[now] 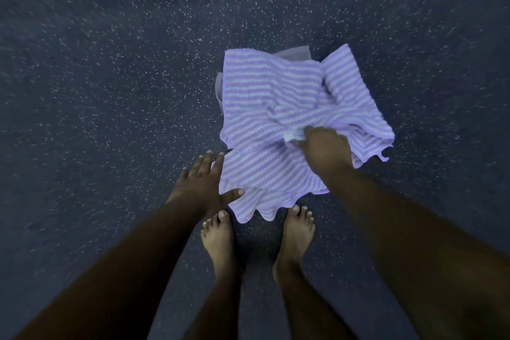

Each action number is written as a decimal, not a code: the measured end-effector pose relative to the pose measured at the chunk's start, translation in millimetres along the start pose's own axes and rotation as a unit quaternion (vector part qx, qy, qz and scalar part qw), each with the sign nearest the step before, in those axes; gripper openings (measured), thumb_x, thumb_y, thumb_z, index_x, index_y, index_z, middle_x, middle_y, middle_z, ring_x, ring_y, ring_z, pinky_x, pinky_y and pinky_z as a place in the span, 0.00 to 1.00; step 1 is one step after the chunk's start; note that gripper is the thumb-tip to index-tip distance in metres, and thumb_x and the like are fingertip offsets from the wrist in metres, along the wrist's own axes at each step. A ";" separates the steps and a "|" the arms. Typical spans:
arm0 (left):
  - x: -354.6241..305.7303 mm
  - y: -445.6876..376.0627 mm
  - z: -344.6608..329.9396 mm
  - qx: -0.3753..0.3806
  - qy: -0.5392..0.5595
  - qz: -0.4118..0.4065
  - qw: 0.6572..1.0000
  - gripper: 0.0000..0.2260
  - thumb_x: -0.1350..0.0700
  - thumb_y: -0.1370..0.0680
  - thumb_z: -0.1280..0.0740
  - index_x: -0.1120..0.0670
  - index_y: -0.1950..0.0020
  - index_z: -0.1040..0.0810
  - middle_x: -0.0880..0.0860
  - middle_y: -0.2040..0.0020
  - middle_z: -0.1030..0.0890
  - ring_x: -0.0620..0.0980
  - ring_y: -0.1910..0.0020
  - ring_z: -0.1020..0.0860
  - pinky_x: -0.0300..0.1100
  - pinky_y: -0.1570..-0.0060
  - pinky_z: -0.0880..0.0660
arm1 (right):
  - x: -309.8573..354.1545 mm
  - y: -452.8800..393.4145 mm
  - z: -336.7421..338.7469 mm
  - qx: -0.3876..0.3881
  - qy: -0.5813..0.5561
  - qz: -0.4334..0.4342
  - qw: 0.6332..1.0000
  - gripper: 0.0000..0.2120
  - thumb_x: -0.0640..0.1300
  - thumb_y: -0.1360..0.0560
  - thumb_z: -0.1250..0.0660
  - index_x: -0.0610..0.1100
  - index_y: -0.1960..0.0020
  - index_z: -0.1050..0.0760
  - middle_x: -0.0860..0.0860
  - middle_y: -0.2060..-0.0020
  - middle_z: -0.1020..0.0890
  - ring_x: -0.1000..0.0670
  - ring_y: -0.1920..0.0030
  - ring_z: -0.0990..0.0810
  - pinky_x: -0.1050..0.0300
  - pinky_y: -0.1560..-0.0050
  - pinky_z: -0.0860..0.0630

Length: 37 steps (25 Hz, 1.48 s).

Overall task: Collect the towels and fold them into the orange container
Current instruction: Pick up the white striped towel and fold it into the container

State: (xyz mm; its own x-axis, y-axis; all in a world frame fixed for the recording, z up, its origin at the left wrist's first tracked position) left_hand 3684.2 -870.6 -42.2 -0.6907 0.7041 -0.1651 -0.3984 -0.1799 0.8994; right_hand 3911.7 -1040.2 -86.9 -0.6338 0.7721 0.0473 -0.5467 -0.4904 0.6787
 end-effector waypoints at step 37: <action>-297.3 654.6 14.1 -0.059 -0.531 -0.446 0.718 0.48 0.25 0.25 0.43 0.49 0.17 0.62 0.52 0.16 0.60 0.51 0.17 0.57 0.57 0.20 0.54 | 38.0 909.9 111.2 -0.127 -0.416 -0.583 0.687 0.22 0.60 0.19 0.44 0.47 0.38 0.22 0.47 0.41 0.18 0.43 0.41 0.19 0.53 0.49 0.27</action>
State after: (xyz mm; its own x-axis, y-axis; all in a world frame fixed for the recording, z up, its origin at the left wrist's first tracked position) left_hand 3637.2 -1188.0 601.3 0.6962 0.6905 -0.1963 -0.4872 0.6554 0.5772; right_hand 3451.1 -1412.1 613.9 0.7888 0.6122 0.0549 -0.5626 0.6831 0.4658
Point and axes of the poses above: each hand's wrist, its own y-axis away from the middle knuckle, its own z-axis out of the back of the hand, x = y × z, the point moved 3 cm from there along -y, towards the middle knuckle
